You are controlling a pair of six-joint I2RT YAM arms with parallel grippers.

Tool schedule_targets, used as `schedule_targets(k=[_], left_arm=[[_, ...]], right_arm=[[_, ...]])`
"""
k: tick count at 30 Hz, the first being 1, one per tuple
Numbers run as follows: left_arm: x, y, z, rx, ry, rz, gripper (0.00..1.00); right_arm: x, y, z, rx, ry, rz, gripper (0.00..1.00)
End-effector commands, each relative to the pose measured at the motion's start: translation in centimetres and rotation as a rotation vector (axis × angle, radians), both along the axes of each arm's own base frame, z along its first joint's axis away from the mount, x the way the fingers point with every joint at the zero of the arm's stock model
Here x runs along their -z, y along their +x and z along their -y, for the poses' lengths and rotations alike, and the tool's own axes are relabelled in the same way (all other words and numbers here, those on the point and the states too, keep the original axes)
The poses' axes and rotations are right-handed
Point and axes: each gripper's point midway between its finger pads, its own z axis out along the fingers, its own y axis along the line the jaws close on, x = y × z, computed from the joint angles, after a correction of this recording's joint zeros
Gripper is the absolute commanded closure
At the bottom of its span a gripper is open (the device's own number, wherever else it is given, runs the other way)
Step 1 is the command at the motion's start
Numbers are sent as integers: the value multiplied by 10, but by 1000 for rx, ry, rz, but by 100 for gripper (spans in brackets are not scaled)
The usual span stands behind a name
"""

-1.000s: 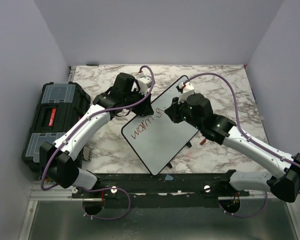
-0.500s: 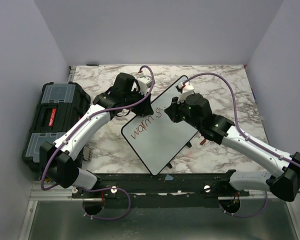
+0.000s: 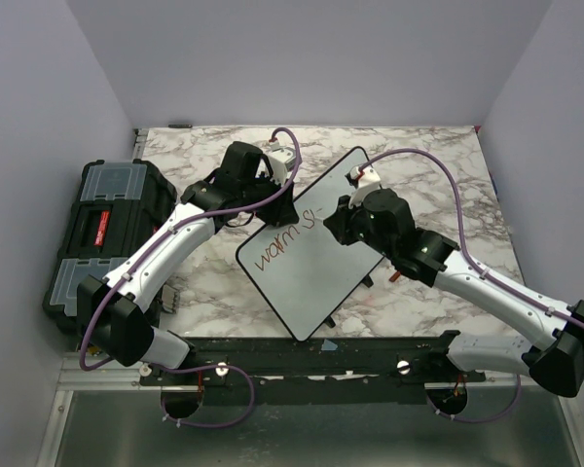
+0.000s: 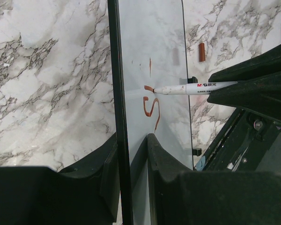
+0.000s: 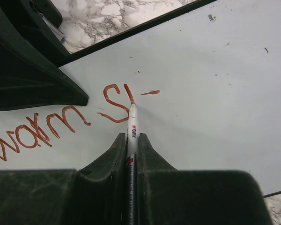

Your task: Write a sentence on the whiteboard

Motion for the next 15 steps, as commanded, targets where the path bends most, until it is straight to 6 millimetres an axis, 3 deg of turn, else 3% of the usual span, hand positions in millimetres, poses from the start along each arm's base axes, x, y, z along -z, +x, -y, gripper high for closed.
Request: schedule_targets(k=[1, 15], left_arm=[[21, -26, 6, 104, 52, -61, 100], [22, -26, 7, 105, 55, -65, 100]], right_arm=[[20, -9, 5, -14, -37, -58, 99], [-8, 13, 1, 38, -22, 31, 99]])
